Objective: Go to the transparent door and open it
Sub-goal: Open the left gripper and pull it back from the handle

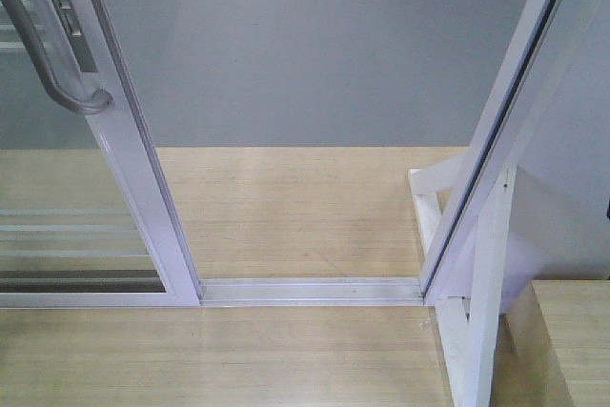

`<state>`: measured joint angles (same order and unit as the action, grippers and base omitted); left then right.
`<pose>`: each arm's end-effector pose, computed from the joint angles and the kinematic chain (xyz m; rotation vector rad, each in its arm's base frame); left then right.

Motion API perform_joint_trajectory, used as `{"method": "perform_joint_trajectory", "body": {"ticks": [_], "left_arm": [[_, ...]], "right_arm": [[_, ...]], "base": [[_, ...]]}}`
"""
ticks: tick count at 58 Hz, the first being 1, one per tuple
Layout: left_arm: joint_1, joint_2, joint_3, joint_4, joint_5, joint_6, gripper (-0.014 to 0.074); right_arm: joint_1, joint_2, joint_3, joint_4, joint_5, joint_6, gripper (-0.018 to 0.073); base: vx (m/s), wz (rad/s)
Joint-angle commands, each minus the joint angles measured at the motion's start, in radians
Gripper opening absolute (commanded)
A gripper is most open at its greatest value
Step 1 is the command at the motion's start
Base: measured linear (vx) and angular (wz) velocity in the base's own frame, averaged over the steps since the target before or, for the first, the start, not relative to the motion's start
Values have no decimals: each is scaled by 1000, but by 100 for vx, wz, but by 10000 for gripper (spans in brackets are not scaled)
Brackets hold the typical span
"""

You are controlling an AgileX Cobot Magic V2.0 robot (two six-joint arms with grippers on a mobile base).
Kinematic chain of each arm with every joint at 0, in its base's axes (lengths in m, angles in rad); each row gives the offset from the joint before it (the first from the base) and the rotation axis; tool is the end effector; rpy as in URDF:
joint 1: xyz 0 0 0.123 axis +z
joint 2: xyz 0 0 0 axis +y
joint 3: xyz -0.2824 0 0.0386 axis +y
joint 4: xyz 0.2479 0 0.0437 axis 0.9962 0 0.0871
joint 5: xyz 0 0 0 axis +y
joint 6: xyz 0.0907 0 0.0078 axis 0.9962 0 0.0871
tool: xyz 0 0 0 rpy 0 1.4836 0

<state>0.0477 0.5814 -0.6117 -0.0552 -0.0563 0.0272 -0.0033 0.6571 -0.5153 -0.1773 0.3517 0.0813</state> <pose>0.1212 0.0061 0.3771 -0.0554 1.3960 0.0186 0.1352 -0.0060 0.2987 -0.0412 1.9727 -0.1178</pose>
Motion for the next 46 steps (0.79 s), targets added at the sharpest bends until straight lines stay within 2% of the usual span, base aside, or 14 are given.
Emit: {"method": "perform_joint_trajectory", "body": {"ticks": [1, 6, 10, 14, 23, 38, 46], "left_arm": [[1, -40, -24, -8, -62, -2, 407], [1, -86, -24, -8, -21, -3, 390], [1, -130, -6, -16, -3, -13, 341], [1, -185, 23, -16, 1, -38, 256], [-2, -354, 130, 17, -22, -83, -8], [-65, -585, 353, 22, -36, -79, -7], [-70, -605, 456, 21, -38, -79, -7]], "right_arm": [[-7, -4, -31, -12, -77, -3, 302], [-7, -4, -31, -12, -77, -3, 302], [-7, -4, -31, -12, -77, -3, 302], [-7, -4, -31, -12, -77, -3, 302], [-7, -4, -31, -12, -73, -3, 302], [-7, -4, -31, -12, -71, -3, 302], [-7, -4, -31, -12, -71, -3, 302]], "base": [[0, 0], [0, 0], [0, 0], [0, 0], [0, 0], [0, 0], [0, 0]]}}
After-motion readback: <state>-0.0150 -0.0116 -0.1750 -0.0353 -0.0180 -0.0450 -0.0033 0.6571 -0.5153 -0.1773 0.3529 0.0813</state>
